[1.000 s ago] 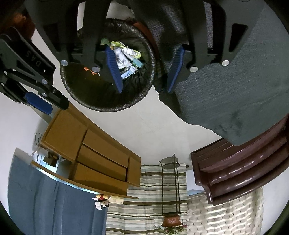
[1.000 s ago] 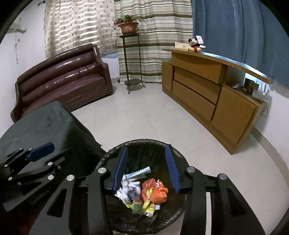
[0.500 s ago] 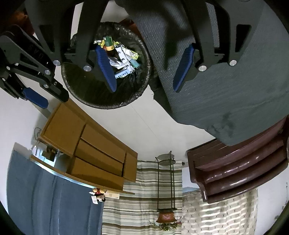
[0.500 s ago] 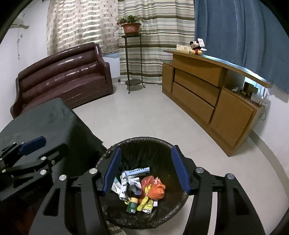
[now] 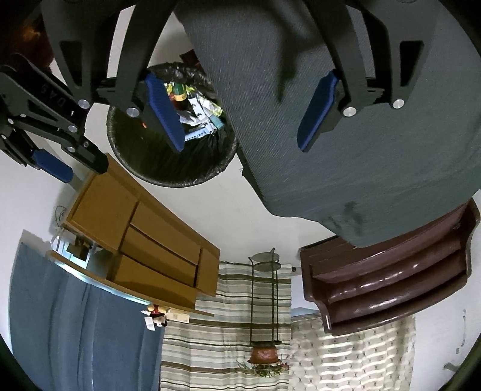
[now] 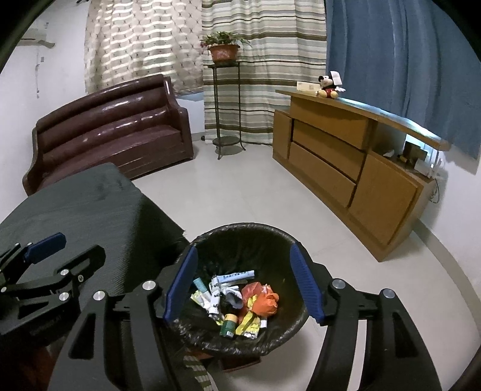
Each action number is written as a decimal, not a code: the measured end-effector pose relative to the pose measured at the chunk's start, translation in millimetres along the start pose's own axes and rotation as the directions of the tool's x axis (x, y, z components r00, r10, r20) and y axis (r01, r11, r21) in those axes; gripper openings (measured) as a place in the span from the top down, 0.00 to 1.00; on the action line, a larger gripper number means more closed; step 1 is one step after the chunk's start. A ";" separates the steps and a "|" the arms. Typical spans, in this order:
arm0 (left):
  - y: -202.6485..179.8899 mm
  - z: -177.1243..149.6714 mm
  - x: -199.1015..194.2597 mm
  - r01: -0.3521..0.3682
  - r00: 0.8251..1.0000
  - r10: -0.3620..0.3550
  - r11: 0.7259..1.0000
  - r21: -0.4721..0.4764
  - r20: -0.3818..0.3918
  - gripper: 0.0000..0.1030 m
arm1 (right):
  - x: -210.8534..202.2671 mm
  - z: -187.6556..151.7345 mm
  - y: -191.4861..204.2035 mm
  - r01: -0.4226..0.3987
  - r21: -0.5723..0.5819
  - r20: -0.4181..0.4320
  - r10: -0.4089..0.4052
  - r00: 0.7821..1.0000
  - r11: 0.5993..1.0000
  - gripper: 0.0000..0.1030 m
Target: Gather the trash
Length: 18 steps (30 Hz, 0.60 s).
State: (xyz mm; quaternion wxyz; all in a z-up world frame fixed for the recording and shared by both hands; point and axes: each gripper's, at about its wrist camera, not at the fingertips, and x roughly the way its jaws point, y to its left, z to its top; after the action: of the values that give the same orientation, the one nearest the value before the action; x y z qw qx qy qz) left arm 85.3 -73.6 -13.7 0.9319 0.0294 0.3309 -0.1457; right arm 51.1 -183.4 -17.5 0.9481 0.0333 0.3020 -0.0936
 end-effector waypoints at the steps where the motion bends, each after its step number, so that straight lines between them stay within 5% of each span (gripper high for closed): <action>1: 0.1 -1.1 -3.4 -0.001 1.000 0.001 1.000 0.000 0.003 0.23 | -2.8 -1.2 1.9 -0.003 -0.003 0.002 0.004 1.000 1.000 0.38; 11: 6.0 -20.1 -40.7 -0.026 0.999 0.026 1.000 -0.007 0.025 0.18 | -28.1 -8.4 12.5 -0.046 -0.025 0.027 0.046 0.999 0.999 0.38; 18: 15.5 -29.5 -64.1 -0.082 0.996 0.083 0.996 -0.030 0.042 0.13 | -41.3 -13.2 16.6 -0.058 -0.050 0.047 0.060 0.997 0.997 0.29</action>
State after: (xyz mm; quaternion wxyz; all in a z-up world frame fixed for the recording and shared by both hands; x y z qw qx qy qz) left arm 24.5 -38.2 2.8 0.9443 0.0265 0.3113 -0.1031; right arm 13.8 -159.1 -4.3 0.9580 0.0170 0.2800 -0.0591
